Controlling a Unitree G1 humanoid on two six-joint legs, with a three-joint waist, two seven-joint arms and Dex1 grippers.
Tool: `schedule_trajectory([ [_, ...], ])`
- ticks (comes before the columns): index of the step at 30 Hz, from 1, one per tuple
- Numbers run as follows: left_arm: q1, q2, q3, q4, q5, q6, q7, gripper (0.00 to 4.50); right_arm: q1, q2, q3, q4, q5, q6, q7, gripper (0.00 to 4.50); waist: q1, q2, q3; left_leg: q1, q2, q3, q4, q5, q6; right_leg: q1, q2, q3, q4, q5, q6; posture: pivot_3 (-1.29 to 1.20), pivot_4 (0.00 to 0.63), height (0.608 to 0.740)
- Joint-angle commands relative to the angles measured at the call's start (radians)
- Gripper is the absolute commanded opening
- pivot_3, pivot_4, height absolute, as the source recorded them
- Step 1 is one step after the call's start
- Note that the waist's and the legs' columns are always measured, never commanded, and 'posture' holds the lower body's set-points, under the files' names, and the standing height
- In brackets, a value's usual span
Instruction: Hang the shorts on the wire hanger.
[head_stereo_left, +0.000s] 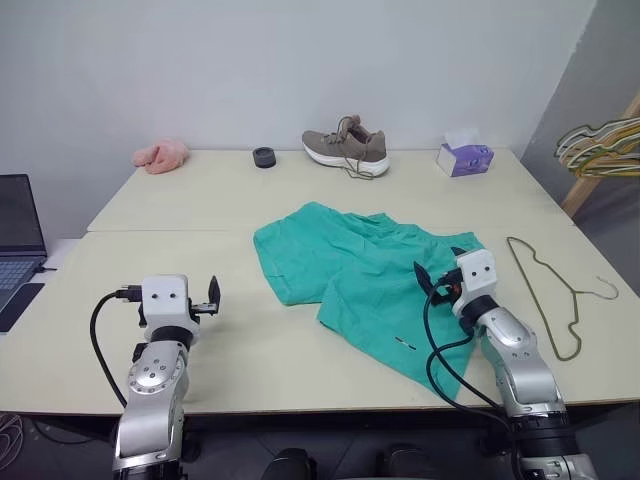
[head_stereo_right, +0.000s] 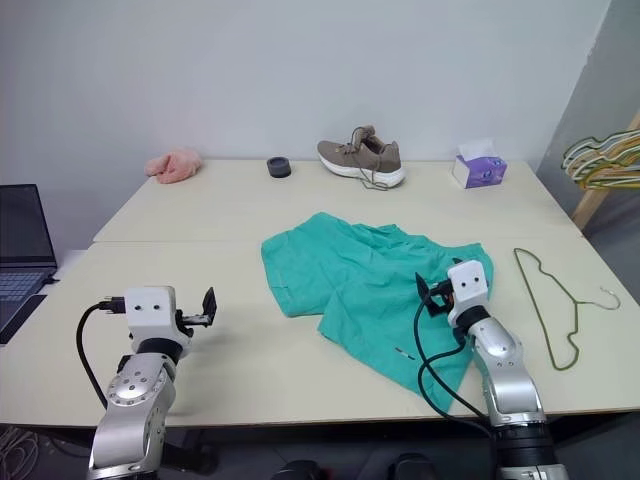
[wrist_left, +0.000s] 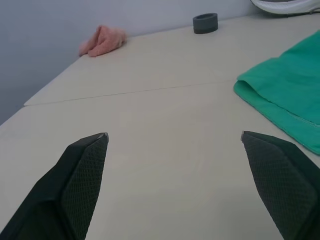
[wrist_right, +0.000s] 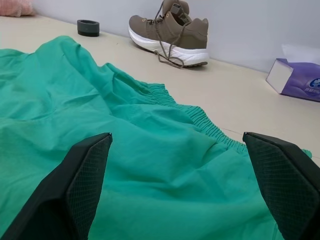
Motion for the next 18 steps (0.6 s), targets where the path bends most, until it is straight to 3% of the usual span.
schedule_trajectory([
  [1,-0.017,0.008,-0.008,-0.041,0.01,-0.018,-0.006,4.5,-0.002,-0.011,-0.009,-0.044,0.004,-0.025,0.006,4.47,-0.001,0.0,0.0,0.0,0.0,0.0,0.0,0.0,0.0,0.0,0.0,0.0,0.0,0.0,0.0,-0.02,0.0,0.74],
  [9,-0.013,0.023,-0.069,-0.05,-0.036,-0.042,-0.129,4.5,0.011,-0.02,-0.015,-0.07,0.011,-0.02,0.02,4.47,-0.003,0.0,0.0,0.0,0.0,0.0,0.0,0.0,0.0,0.0,0.0,0.0,0.0,0.0,0.0,-0.05,0.0,0.74],
  [18,0.004,0.094,-0.24,-0.125,-0.207,-0.003,-0.496,4.5,0.066,-0.112,-0.018,-0.165,0.091,0.023,0.163,4.47,-0.009,0.0,0.0,0.0,0.0,0.002,0.0,0.0,0.0,0.0,0.0,0.001,0.0,0.0,0.0,-0.11,0.0,0.74],
])
